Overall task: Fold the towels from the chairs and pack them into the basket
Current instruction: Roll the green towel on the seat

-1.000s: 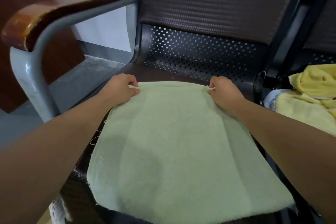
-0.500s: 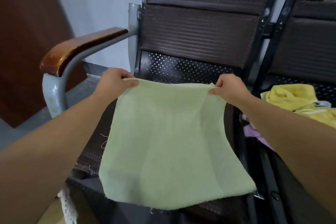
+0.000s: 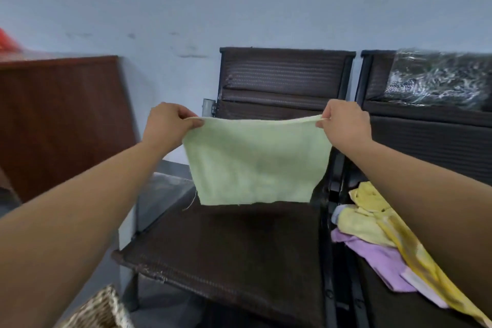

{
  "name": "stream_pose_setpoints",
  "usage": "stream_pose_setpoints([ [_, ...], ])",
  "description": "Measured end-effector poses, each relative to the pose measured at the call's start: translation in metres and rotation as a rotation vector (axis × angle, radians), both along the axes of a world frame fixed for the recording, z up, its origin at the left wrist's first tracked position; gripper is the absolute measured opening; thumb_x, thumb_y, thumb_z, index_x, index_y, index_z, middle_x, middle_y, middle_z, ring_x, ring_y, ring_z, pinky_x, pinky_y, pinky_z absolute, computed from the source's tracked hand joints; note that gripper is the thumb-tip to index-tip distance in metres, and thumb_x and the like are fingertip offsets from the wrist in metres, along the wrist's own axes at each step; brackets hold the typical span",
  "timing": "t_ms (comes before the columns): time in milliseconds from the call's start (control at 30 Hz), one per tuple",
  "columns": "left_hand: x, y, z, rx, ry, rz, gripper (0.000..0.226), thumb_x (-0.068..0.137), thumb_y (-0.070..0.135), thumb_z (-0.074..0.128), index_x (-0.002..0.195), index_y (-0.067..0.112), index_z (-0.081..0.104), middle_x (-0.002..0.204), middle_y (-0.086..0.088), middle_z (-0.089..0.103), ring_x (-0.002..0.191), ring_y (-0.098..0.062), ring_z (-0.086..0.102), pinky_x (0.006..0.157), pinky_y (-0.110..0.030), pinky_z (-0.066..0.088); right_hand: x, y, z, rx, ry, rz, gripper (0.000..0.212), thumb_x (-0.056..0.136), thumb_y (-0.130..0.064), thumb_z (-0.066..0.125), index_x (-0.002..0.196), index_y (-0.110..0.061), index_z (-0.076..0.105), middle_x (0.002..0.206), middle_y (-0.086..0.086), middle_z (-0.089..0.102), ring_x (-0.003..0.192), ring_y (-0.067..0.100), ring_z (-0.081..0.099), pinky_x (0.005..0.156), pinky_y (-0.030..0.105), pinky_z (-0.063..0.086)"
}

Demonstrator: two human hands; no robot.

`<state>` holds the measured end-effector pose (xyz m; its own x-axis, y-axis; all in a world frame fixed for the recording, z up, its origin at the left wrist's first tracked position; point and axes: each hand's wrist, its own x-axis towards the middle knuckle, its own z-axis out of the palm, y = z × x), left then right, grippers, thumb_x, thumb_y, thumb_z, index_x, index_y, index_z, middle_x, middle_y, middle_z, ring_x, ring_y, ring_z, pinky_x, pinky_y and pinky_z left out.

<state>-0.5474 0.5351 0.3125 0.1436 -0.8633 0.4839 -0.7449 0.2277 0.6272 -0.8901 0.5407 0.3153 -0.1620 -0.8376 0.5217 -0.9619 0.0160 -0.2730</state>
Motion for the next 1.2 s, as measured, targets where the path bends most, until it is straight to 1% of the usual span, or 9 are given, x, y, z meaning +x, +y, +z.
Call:
stream_pose_setpoints([
  [267,0.006,0.049,-0.013,0.090,-0.019,-0.068,0.006,0.083,0.026,0.078,0.088,0.025,0.074,0.083,0.001,0.068,0.083,-0.018,0.061,0.068,-0.027,0.041,-0.012,0.051,-0.010,0.179,-0.162,0.126,0.023,0.089,-0.021,0.073,0.085,-0.019,0.050,0.091,0.005,0.063,0.083,0.028,0.061,0.078,0.046,0.053],
  [400,0.014,0.071,-0.066,0.253,-0.145,-0.169,0.026,0.088,0.021,0.073,0.113,0.028,0.068,0.092,0.001,0.063,0.084,-0.015,0.057,0.070,-0.025,0.041,-0.011,0.080,-0.063,0.391,-0.180,0.177,0.011,0.084,-0.019,0.076,0.087,-0.015,0.066,0.086,0.004,0.067,0.082,0.022,0.064,0.073,0.036,0.054],
  [500,0.021,0.087,-0.097,0.461,-0.230,-0.277,0.005,0.096,0.026,0.064,0.094,0.027,0.068,0.094,0.009,0.065,0.093,-0.013,0.059,0.079,-0.028,0.042,-0.016,0.098,-0.099,0.476,-0.398,0.276,0.007,0.080,-0.014,0.076,0.080,-0.010,0.070,0.079,0.005,0.067,0.075,0.019,0.060,0.067,0.032,0.046],
  [567,0.029,0.094,-0.112,0.595,-0.234,-0.367,0.015,0.098,0.027,0.059,0.084,0.031,0.065,0.093,0.008,0.065,0.094,-0.015,0.060,0.084,-0.032,0.045,-0.021,0.109,-0.119,0.526,-0.599,0.329,0.011,0.078,-0.010,0.076,0.078,-0.007,0.066,0.076,0.006,0.062,0.074,0.019,0.054,0.065,0.032,0.040],
  [700,0.037,0.108,-0.135,0.953,0.000,-0.532,0.021,0.100,0.014,0.053,0.085,0.021,0.067,0.087,-0.002,0.065,0.084,-0.020,0.059,0.081,-0.035,0.047,-0.028,0.123,-0.151,0.876,-0.849,0.374,0.019,0.080,0.001,0.071,0.075,-0.011,0.056,0.071,0.006,0.056,0.067,0.019,0.055,0.053,0.027,0.042],
  [800,0.036,0.111,-0.144,1.147,0.041,-0.573,0.017,0.100,0.007,0.052,0.101,0.004,0.069,0.095,-0.008,0.070,0.086,-0.021,0.066,0.076,-0.032,0.053,-0.029,0.127,-0.166,1.240,-0.714,0.394,0.018,0.084,0.000,0.070,0.080,-0.012,0.057,0.073,0.002,0.062,0.068,0.016,0.062,0.053,0.027,0.050],
  [933,0.040,0.098,-0.157,0.946,-0.197,-0.529,0.015,0.098,0.030,0.060,0.094,0.025,0.074,0.097,0.002,0.074,0.094,-0.019,0.067,0.091,-0.041,0.052,-0.029,0.109,-0.181,1.220,-0.535,0.308,0.010,0.087,-0.008,0.073,0.092,-0.011,0.065,0.090,0.006,0.069,0.083,0.021,0.067,0.067,0.034,0.059],
  [1033,0.035,0.081,-0.161,0.746,-0.278,-0.403,0.012,0.096,0.036,0.062,0.093,0.030,0.072,0.093,0.009,0.072,0.091,-0.012,0.067,0.085,-0.032,0.055,-0.024,0.090,-0.180,0.946,-0.250,0.231,0.009,0.090,-0.017,0.071,0.098,-0.014,0.068,0.094,0.007,0.068,0.081,0.019,0.065,0.060,0.024,0.056],
  [1200,0.018,0.037,-0.168,0.538,-0.381,-0.189,0.020,0.097,0.035,0.060,0.108,0.022,0.071,0.105,-0.001,0.072,0.089,-0.016,0.064,0.076,-0.028,0.046,-0.019,0.046,-0.183,0.710,-0.222,0.127,0.004,0.089,-0.018,0.068,0.091,-0.016,0.071,0.091,0.005,0.070,0.079,0.021,0.066,0.059,0.030,0.055],
])
